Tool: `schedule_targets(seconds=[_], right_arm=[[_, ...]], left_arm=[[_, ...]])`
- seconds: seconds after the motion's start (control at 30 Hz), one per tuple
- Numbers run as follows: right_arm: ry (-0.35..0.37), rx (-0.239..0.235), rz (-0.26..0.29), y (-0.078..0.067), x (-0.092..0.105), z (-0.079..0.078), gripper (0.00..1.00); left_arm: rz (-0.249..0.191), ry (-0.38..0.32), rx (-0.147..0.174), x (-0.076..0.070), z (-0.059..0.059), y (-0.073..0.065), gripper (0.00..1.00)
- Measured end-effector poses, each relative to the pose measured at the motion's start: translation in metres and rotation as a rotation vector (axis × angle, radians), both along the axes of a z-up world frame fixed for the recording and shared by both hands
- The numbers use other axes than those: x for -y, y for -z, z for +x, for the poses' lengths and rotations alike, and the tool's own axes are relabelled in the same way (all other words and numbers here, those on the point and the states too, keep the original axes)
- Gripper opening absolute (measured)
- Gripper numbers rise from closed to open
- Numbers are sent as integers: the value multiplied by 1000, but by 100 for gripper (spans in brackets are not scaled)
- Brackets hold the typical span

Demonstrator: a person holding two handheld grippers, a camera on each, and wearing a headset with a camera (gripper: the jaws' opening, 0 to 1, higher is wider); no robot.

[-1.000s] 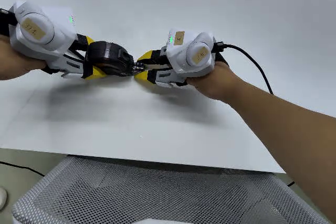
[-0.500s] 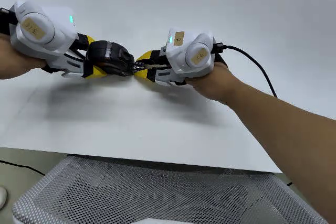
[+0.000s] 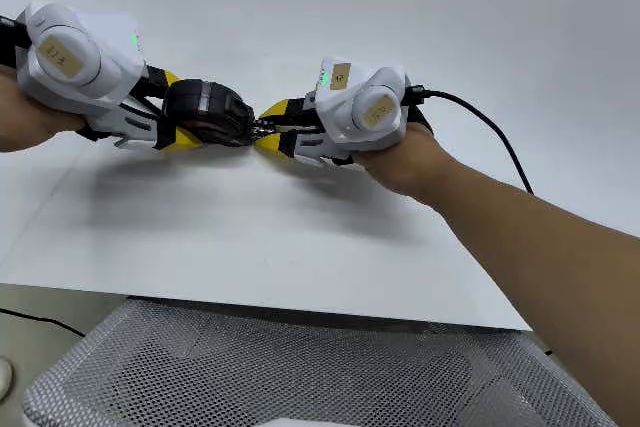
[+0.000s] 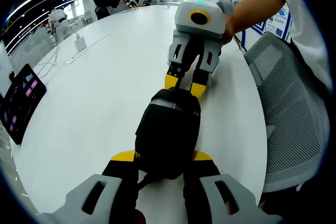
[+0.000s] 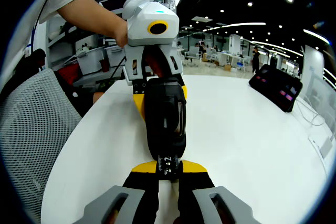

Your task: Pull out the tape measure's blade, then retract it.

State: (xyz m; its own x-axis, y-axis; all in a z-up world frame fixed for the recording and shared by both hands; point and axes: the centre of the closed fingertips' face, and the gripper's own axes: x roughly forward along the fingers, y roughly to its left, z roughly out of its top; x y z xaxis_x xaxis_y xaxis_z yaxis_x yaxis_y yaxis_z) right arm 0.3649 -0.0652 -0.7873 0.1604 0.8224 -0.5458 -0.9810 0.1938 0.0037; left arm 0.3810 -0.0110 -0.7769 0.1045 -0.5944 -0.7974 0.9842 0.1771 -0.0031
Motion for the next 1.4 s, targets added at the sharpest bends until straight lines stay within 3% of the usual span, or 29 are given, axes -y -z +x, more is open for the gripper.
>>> schedule_targets(seconds=[0.53, 1.4], right_arm=[[-6, 3, 2, 0, 2, -1, 9], [16, 5, -25, -2, 32, -3, 9]], left_arm=[[7, 18, 10, 0, 0, 1, 27], [6, 12, 5, 1, 2, 0, 28]])
